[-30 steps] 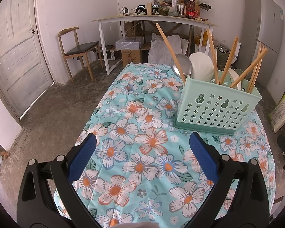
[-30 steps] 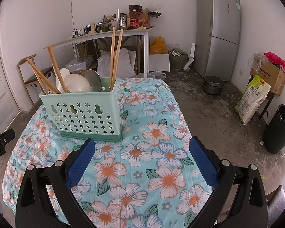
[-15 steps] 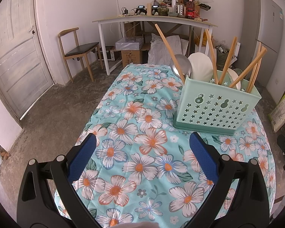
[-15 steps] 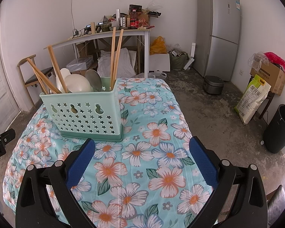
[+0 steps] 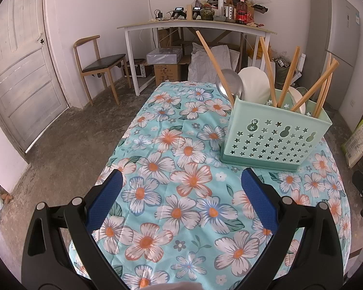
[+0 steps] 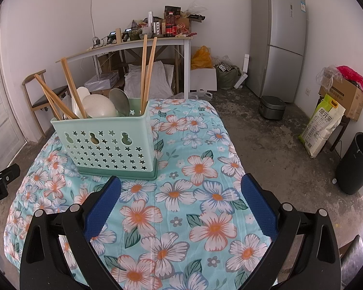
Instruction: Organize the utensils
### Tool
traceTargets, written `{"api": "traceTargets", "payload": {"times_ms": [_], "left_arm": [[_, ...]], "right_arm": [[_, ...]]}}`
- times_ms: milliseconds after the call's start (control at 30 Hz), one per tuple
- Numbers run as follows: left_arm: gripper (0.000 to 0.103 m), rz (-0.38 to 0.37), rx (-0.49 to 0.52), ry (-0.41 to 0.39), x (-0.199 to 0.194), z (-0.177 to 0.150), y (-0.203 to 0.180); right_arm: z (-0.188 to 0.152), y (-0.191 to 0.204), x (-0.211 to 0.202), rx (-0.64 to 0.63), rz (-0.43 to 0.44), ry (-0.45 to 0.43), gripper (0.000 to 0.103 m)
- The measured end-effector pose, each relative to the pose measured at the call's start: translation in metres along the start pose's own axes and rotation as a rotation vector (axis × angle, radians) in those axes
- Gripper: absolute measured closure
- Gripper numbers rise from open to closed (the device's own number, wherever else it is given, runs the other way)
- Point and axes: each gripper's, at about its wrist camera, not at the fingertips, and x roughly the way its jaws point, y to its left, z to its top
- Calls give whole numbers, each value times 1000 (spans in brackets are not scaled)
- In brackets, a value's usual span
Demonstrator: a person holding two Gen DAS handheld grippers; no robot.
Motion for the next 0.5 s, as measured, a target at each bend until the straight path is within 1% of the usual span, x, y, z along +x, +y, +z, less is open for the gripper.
{"api": "traceTargets", "payload": {"times_ms": [500], "left_arm": [[8, 2, 1, -2, 0, 3, -2]], "right_arm": [[0, 2, 0, -2, 6, 1, 7]]}}
